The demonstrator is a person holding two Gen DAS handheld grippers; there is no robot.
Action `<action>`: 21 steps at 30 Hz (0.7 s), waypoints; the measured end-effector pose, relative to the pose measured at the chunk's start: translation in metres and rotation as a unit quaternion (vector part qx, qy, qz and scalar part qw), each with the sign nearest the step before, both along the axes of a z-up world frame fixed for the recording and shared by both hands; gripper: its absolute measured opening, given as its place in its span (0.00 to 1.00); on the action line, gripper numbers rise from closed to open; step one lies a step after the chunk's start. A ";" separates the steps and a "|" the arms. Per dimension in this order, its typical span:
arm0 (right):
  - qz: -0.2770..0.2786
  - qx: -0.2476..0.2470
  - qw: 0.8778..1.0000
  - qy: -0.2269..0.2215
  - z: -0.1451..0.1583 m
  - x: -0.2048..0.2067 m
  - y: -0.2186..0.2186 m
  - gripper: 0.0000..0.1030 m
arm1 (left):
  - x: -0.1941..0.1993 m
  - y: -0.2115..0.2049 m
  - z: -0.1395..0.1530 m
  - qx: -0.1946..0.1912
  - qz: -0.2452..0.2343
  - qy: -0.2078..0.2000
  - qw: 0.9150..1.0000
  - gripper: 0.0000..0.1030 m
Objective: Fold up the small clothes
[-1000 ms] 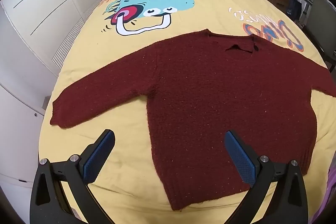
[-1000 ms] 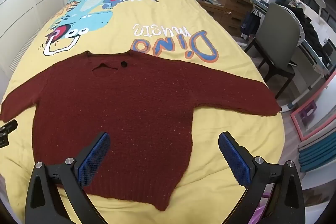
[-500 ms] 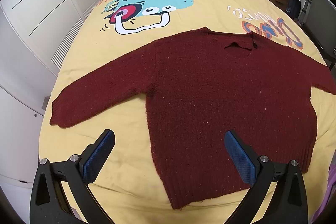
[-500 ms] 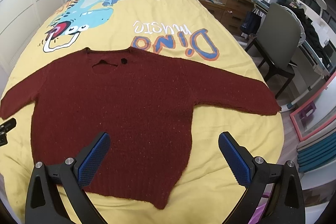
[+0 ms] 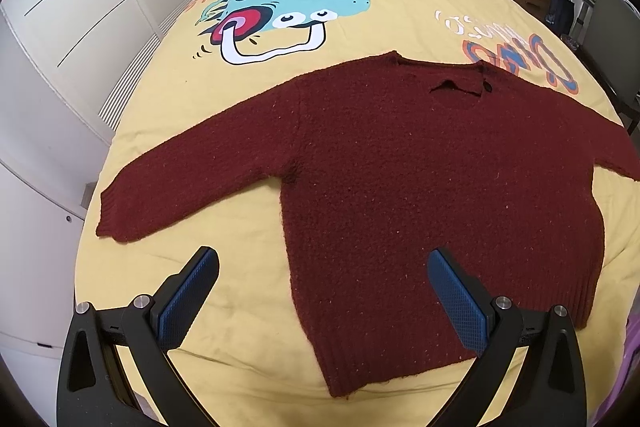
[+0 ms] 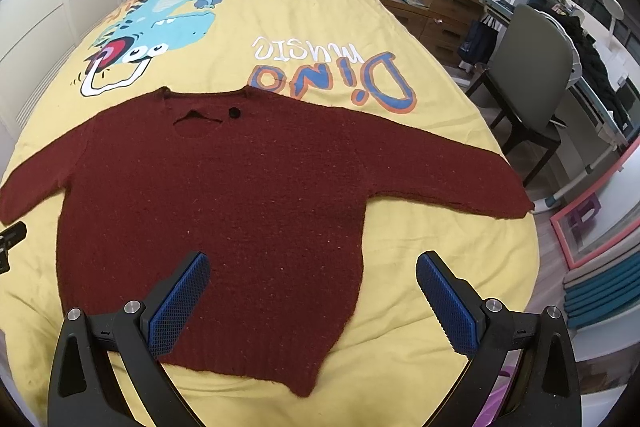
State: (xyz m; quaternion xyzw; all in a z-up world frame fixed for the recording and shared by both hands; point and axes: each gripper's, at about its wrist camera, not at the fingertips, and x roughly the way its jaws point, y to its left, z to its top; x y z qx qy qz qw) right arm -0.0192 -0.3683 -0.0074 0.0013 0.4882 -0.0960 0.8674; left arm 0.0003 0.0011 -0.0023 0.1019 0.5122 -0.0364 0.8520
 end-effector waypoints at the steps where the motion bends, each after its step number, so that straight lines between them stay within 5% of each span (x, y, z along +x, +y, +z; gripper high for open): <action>1: 0.000 0.000 1.000 0.000 0.000 0.000 0.000 1.00 | 0.000 0.000 0.000 0.000 0.000 -0.001 1.000 0.99; 21: 0.008 -0.007 1.000 0.007 0.000 0.002 0.001 1.00 | -0.002 0.000 -0.001 0.011 -0.007 0.001 1.000 0.99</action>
